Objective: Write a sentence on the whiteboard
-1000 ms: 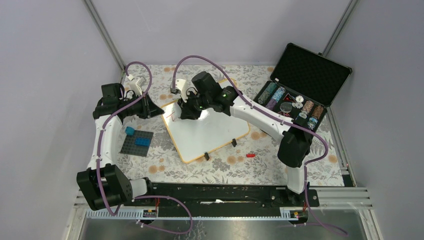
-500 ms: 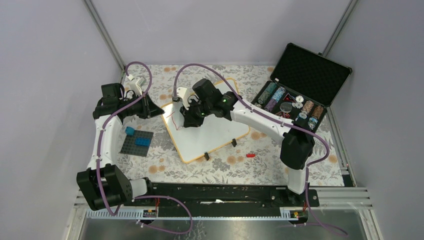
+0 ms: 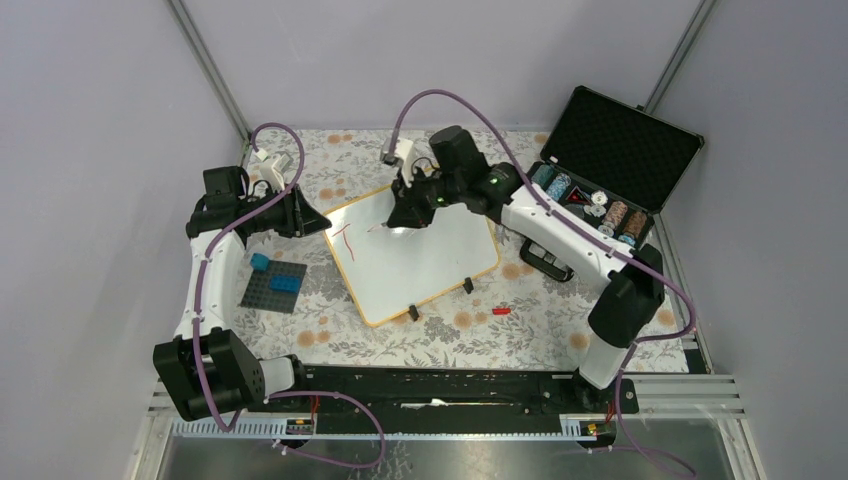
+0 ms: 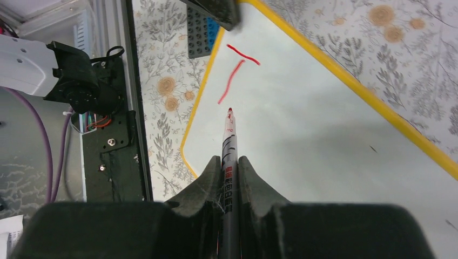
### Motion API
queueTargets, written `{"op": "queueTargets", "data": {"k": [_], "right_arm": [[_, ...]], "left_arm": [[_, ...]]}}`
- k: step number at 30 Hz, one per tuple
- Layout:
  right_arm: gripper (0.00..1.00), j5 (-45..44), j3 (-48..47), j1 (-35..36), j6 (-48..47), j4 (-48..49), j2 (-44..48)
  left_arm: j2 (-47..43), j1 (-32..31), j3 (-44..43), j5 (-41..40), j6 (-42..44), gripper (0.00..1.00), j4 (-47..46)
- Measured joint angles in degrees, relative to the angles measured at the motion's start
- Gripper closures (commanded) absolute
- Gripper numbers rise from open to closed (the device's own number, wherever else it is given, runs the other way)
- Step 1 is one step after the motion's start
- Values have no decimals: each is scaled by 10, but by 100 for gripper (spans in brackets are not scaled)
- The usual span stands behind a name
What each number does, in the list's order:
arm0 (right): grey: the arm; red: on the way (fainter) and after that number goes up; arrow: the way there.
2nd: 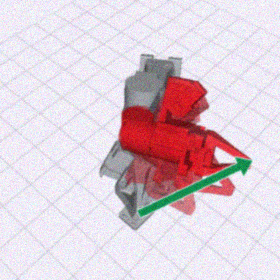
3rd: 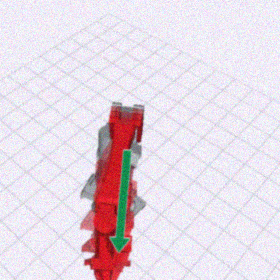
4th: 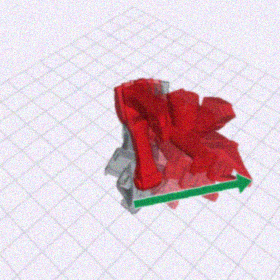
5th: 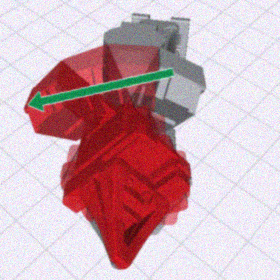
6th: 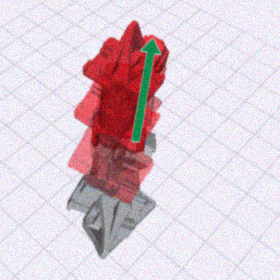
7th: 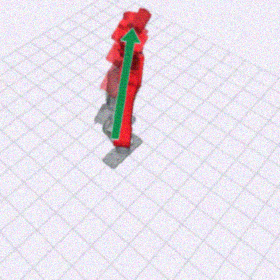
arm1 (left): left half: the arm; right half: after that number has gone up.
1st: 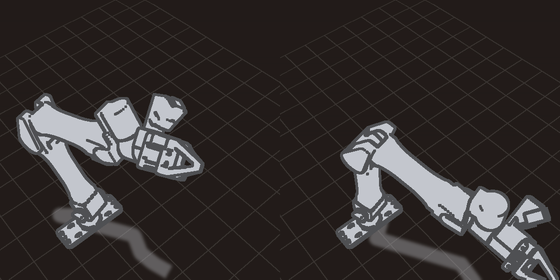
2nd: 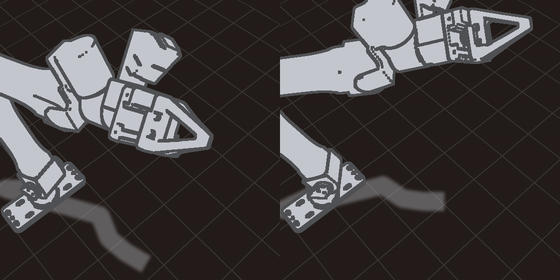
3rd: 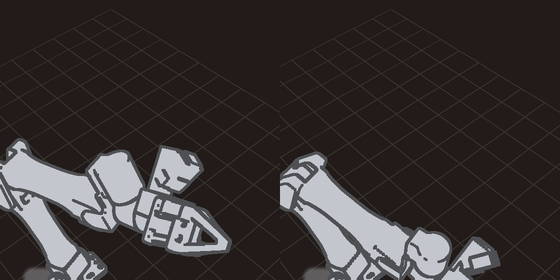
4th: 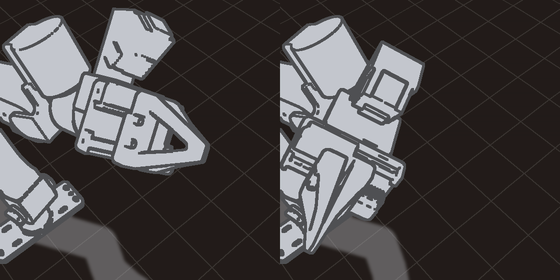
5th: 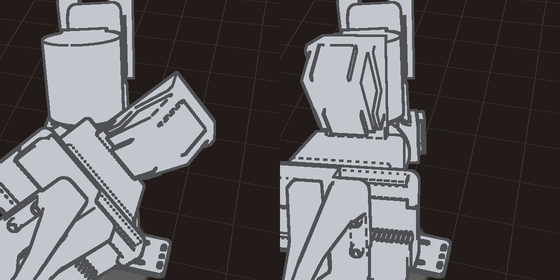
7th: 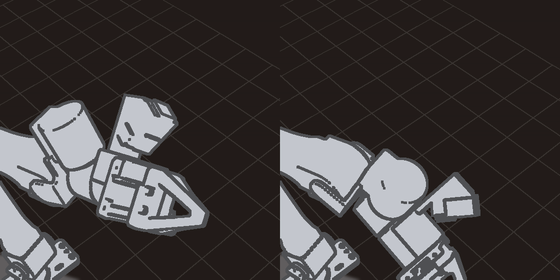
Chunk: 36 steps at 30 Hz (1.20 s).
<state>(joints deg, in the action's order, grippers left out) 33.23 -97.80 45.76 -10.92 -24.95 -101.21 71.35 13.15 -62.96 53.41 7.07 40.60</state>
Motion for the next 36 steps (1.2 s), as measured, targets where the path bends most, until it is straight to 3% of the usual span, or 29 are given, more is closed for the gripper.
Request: {"op": "queueTargets", "data": {"k": [5, 14, 36], "right_arm": [[100, 25, 22, -35, 11, 2, 17], [100, 29, 53, -34, 35, 22, 17], [100, -53, 34, 23, 16, 36, -10]], "left_arm": [[0, 0, 0, 4, 0, 68, 0], [0, 0, 0, 4, 0, 71, 0], [0, 0, 0, 5, 0, 76, 0]]}}
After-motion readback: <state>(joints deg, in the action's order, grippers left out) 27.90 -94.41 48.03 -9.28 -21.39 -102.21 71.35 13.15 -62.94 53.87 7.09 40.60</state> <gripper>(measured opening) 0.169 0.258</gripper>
